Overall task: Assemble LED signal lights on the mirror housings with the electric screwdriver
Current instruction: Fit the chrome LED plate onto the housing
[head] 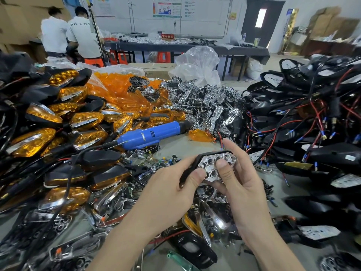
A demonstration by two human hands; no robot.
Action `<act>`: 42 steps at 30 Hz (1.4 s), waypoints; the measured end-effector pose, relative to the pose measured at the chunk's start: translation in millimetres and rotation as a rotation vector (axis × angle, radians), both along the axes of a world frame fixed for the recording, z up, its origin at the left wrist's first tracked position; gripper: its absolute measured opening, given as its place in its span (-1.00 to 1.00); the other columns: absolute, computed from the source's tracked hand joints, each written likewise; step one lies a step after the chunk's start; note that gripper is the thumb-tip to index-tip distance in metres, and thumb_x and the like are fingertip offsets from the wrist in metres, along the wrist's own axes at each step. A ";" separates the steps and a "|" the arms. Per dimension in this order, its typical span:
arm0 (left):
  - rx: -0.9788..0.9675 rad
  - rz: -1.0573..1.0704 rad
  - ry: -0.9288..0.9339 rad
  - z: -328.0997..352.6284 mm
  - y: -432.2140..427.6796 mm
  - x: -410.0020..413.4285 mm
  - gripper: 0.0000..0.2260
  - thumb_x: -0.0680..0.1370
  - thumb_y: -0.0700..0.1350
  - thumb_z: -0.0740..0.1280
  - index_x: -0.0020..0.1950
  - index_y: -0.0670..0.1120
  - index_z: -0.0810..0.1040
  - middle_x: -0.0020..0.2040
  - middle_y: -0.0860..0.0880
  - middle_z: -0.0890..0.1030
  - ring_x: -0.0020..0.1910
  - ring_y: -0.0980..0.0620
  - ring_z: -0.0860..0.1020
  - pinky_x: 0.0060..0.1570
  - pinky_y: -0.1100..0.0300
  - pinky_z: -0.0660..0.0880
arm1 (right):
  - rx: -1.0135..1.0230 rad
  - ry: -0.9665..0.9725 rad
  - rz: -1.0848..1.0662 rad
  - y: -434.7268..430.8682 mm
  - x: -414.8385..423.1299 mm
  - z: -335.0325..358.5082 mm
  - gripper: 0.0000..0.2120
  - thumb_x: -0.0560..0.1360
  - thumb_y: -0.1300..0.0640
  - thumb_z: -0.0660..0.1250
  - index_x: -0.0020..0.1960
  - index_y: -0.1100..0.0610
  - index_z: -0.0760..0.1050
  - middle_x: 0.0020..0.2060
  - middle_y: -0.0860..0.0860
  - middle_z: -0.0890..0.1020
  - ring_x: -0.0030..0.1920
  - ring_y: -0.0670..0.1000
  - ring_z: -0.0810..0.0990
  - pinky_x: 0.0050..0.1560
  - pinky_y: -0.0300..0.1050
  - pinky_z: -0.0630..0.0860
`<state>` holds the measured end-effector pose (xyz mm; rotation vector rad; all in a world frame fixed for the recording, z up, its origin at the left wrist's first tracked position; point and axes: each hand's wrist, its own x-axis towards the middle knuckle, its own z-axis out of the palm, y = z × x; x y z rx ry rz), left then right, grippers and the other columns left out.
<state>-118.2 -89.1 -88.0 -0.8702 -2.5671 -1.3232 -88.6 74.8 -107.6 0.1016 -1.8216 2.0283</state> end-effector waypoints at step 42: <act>-0.211 0.091 0.142 -5.8 7.2 4.8 -0.73 0.60 0.26 0.09 0.30 0.35 0.28 0.09 0.30 0.59 0.09 0.26 0.53 0.08 0.18 0.51 | -0.564 -0.078 -0.052 24.1 -6.4 14.5 -0.79 0.66 0.11 0.26 0.27 0.11 0.51 0.07 0.15 0.66 0.14 0.18 0.68 0.06 0.12 0.68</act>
